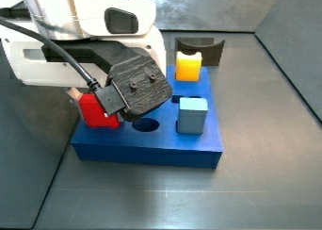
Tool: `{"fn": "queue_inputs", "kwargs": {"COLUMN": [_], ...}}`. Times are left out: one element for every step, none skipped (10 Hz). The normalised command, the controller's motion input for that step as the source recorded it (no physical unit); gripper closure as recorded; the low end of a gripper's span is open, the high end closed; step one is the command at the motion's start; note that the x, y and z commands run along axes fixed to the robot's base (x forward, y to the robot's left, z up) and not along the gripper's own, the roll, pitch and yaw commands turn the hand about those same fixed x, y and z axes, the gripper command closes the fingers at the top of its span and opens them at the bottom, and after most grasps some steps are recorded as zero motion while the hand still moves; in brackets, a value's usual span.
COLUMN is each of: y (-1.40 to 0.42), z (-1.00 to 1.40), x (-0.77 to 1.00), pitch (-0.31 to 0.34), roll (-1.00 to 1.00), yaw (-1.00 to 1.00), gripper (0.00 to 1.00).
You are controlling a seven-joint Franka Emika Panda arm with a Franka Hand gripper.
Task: Pick up the square-circle object. Move up. Move to above the board. Insert the square-circle object.
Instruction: Insert the square-circle object.
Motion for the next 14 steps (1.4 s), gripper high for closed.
{"fn": "queue_inputs", "kwargs": {"y": [0.0, -0.03, -0.01, -0.02, -0.05, -0.07, 0.0, -0.01, -0.12, -0.13, -0.13, -0.13, -0.14, -0.22], "z": [-0.32, -0.48, -0.41, -0.38, -0.39, -0.17, -0.08, -0.17, -0.29, -0.23, -0.19, -0.17, -0.13, -0.21], "x": [0.0, -0.03, -0.02, -0.03, -0.05, -0.03, 0.0, 0.0, 0.0, 0.0, 0.0, 0.0, 0.0, 0.0], "pitch": [-0.224, -0.387, -0.404, -0.409, -0.401, -0.2, -0.044, -0.079, -0.179, -0.217, -0.211, -0.211, -0.217, -0.227], "roll": [-0.02, 0.0, 0.08, 0.12, 0.14, 0.17, 0.06, 0.13, 0.33, 0.44, 0.47, 0.48, 0.48, 0.42], "yaw": [0.0, 0.0, 0.0, 0.0, 0.0, 0.0, 0.0, 0.0, 0.07, 0.13, 0.11, 0.11, 0.13, 0.11], "gripper": [1.0, 1.0, 1.0, 1.0, 1.0, 1.0, 1.0, 1.0, 1.0, 1.0, 1.0, 1.0, 1.0, 1.0]}}
